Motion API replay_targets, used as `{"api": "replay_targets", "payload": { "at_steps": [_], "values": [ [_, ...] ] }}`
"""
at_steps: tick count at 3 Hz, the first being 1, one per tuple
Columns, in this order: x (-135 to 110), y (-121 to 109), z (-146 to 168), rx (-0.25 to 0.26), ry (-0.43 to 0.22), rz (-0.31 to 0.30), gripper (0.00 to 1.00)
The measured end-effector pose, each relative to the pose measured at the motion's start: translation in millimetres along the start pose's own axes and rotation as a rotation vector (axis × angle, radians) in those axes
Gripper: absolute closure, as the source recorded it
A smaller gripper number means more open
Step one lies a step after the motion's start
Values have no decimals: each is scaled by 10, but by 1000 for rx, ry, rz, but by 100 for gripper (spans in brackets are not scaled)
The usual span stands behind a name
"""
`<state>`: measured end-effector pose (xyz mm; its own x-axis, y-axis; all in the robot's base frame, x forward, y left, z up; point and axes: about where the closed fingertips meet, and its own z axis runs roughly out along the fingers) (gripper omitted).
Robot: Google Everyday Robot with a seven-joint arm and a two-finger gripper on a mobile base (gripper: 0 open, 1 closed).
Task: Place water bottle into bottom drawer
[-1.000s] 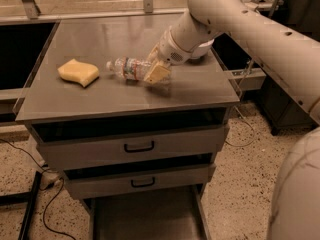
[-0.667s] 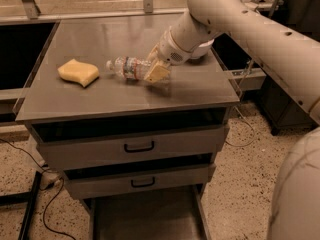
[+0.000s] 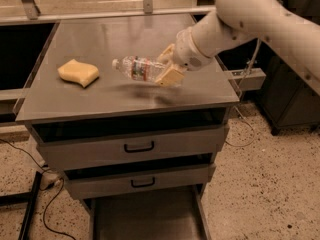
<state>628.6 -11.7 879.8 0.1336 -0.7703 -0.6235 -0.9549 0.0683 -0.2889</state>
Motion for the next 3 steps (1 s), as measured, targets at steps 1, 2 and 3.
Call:
{"api": "replay_targets", "payload": {
  "at_steps": [1, 2, 3],
  "values": [
    [-104, 471, -559, 51, -45, -39, 100],
    [-16, 956, -986, 116, -40, -64, 100],
    [285, 1381, -1152, 161, 2, -28, 100]
  ]
}}
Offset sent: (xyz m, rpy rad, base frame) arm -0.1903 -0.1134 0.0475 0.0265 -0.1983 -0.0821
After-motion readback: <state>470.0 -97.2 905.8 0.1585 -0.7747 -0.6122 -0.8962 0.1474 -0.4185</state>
